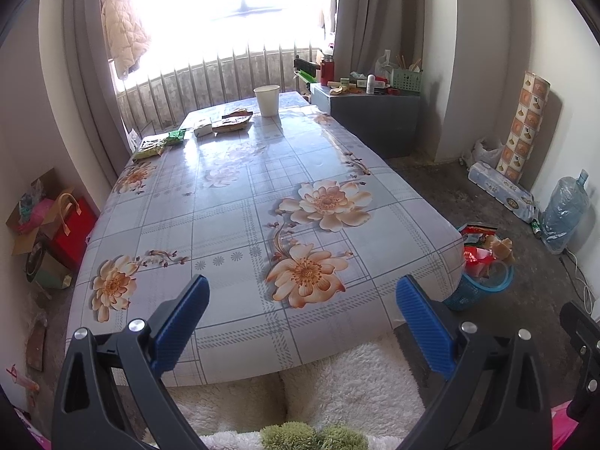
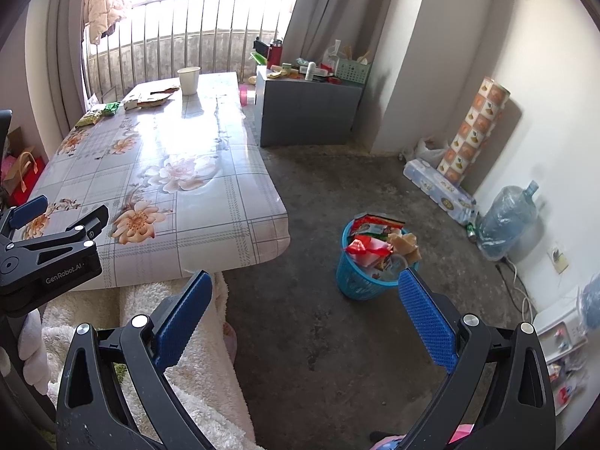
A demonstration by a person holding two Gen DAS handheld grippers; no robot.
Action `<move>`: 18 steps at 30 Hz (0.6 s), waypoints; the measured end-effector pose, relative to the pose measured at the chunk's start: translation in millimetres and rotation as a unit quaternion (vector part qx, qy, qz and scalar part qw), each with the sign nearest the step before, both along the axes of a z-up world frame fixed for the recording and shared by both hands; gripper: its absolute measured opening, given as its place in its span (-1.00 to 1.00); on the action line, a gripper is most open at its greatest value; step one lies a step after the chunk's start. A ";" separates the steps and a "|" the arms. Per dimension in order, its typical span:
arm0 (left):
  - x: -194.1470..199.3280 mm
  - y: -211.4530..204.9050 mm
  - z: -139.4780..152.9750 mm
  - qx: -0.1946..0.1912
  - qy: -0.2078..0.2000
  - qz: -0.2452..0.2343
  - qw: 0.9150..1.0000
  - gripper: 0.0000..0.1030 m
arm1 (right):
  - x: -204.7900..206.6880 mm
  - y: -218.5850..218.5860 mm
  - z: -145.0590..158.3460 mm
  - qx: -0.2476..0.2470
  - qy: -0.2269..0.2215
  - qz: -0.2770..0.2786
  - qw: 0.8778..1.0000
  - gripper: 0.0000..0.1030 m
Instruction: Collect trash
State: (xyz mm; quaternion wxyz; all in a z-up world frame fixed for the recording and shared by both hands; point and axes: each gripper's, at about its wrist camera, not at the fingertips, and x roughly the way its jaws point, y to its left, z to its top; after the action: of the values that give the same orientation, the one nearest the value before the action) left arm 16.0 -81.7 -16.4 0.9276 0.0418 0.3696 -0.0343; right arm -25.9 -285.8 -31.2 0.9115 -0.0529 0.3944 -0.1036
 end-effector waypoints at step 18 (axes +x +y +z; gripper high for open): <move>3.0 -2.6 -2.9 0.001 0.009 -0.009 1.000 0.90 | -0.4 0.2 0.4 -0.001 0.000 -0.003 1.000 0.86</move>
State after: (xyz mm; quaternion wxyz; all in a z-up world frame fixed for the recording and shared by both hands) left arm 19.0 -84.3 -19.3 0.9239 0.0460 0.3774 -0.0423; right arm -26.3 -285.6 -30.9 0.9112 -0.0524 0.3945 -0.1066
